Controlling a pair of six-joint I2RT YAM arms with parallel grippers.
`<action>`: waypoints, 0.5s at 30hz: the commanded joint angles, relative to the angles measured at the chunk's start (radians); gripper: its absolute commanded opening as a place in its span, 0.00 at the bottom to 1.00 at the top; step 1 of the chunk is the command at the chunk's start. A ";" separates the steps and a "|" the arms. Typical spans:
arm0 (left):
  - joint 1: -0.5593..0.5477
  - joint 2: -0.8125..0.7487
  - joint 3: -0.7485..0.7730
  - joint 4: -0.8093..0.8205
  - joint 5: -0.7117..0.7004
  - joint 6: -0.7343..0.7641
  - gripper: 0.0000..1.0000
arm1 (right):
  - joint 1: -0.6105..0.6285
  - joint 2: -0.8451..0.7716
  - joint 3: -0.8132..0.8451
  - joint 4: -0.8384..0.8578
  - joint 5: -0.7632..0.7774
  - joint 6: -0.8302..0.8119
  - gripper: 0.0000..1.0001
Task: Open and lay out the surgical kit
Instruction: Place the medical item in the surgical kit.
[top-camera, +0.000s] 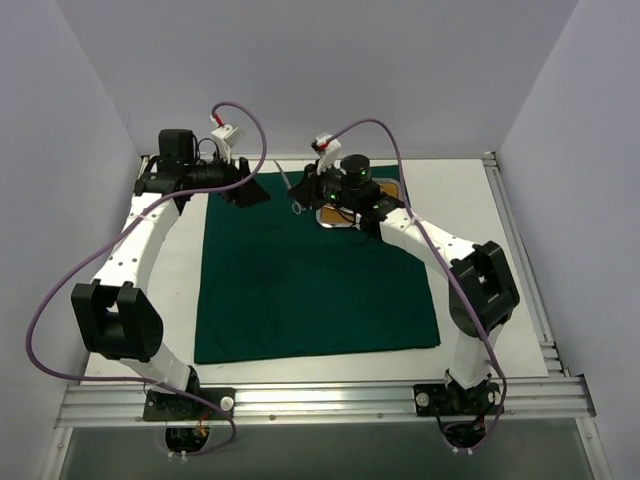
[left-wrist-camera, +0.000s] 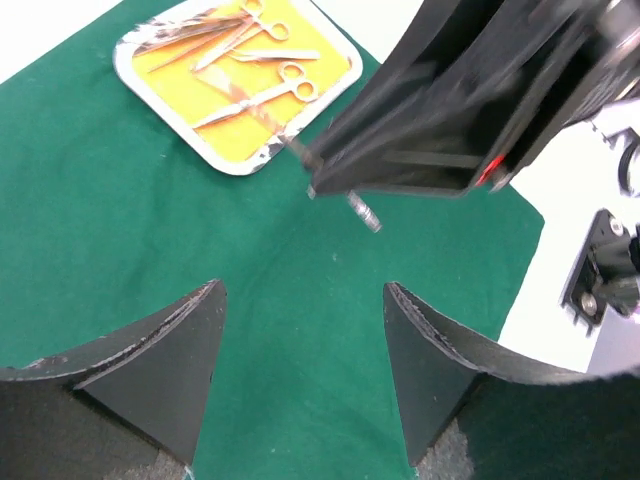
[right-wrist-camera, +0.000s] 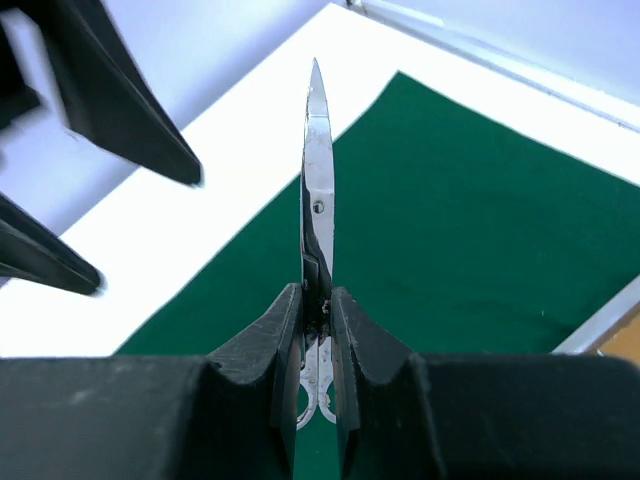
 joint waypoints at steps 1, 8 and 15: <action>-0.004 -0.043 -0.068 0.135 0.109 0.048 0.73 | 0.011 -0.110 -0.021 0.158 -0.042 0.034 0.00; -0.008 -0.044 -0.095 0.281 0.194 -0.022 0.74 | 0.043 -0.124 -0.019 0.184 -0.098 0.010 0.00; 0.004 -0.061 -0.121 0.351 0.268 -0.059 0.70 | 0.051 -0.133 -0.007 0.175 -0.148 -0.007 0.00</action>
